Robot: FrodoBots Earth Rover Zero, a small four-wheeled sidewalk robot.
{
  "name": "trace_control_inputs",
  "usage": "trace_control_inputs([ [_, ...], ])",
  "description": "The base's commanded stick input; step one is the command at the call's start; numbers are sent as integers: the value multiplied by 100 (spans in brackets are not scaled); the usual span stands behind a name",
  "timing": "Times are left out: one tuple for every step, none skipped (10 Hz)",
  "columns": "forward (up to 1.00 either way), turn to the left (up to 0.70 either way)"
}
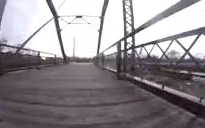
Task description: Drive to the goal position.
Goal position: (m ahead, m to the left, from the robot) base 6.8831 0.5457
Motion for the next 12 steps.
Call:
trace_control_inputs([
  [100, 0],
  [100, 0],
  [100, 5],
  [100, 18],
  [100, 29],
  [100, 9],
  [100, 0],
  [100, 0],
  [100, 0],
  [100, 0],
  [100, 0],
  [100, 0],
])
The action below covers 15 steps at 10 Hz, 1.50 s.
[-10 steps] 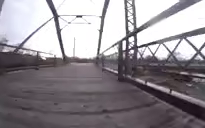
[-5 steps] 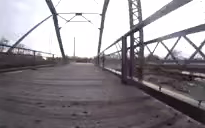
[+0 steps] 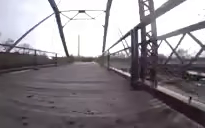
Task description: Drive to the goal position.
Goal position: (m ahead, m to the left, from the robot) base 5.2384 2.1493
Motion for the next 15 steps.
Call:
trace_control_inputs([
  [100, 0],
  [100, 0],
  [100, 0],
  [100, 0],
  [100, 13],
  [100, 37],
  [100, 33],
  [100, 17],
  [100, 0],
  [100, 0],
  [100, 0],
  [100, 0],
  [100, 0],
  [100, 0],
  [100, 0],
])
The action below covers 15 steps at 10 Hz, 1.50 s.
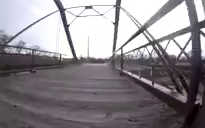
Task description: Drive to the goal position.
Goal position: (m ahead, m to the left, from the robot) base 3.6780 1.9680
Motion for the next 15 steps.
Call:
trace_control_inputs([
  [100, 0],
  [89, 0],
  [62, 0],
  [16, 0],
  [0, 0],
  [0, 0],
  [0, 0],
  [0, 0],
  [0, 0],
  [0, 0],
  [0, 0],
  [0, 0],
  [0, 0],
  [36, 0],
  [81, 0],
])
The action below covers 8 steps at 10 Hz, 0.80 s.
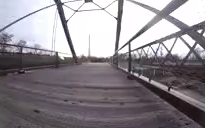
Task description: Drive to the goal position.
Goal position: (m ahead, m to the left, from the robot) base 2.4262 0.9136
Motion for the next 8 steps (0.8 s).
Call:
trace_control_inputs([
  [100, 0],
  [100, 0],
  [100, 0],
  [100, 0],
  [100, 0],
  [100, 0],
  [100, 0],
  [100, 0],
])
